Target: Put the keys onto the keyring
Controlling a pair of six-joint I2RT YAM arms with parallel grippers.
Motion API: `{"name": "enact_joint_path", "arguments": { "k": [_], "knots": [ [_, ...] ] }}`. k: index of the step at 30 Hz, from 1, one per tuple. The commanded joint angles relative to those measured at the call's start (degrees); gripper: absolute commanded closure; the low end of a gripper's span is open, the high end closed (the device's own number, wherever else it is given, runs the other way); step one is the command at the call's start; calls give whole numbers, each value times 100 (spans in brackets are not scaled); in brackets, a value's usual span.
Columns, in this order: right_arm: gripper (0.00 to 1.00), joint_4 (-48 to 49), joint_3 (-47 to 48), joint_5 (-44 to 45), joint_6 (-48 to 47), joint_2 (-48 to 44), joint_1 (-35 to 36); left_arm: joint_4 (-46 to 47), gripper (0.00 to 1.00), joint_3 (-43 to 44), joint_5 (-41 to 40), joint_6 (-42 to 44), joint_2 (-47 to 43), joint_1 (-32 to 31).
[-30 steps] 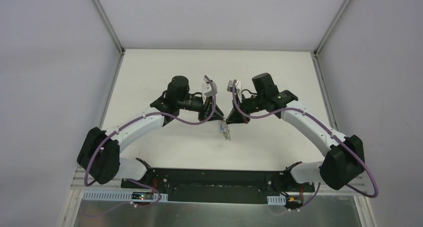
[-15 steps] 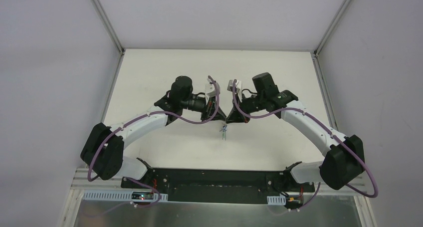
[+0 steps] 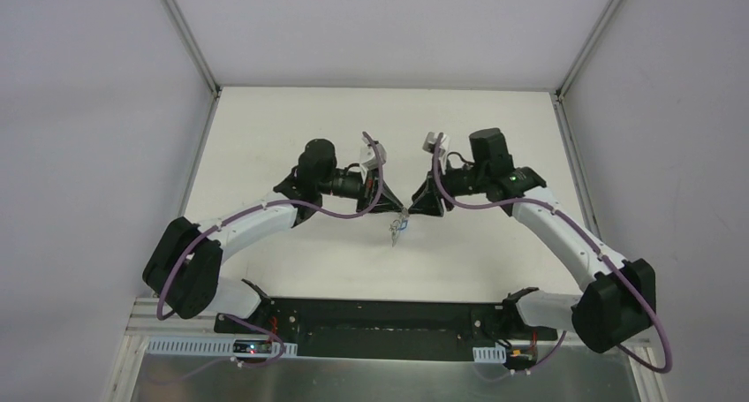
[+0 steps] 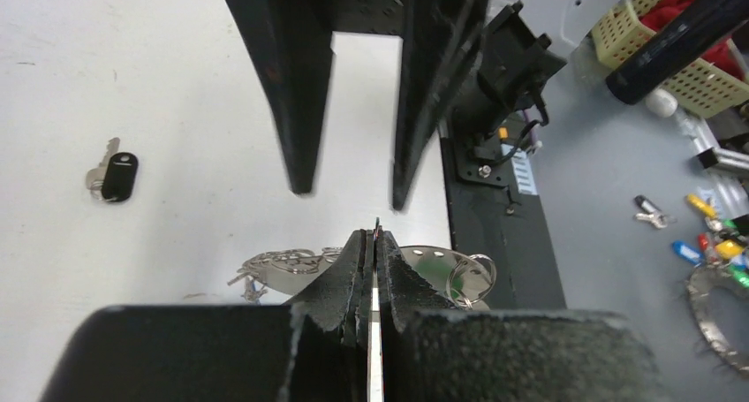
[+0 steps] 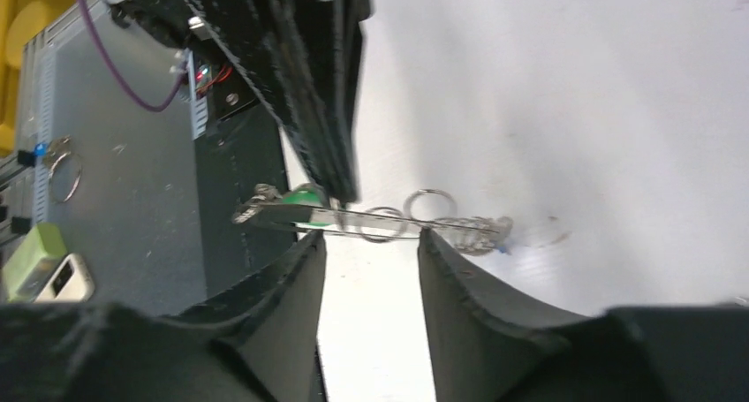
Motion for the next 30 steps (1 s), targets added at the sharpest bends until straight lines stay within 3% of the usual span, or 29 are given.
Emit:
{"name": "enact_joint_path", "arguments": {
  "k": [1, 8, 16, 30],
  "knots": [
    [50, 670, -177, -389, 465, -479, -477, 1990, 100, -319, 106, -1434, -247, 63],
    [48, 853, -254, -807, 691, -541, -563, 3284, 100, -764, -622, -2709, -200, 59],
    [52, 1430, -300, -1182, 1244, -349, -563, 3326, 100, -1020, -1408, -3162, -339, 46],
    [64, 1955, -320, -1112, 1679, -19, -527, 3468, 100, -1055, -1436, -3362, -269, 37]
  ]
}}
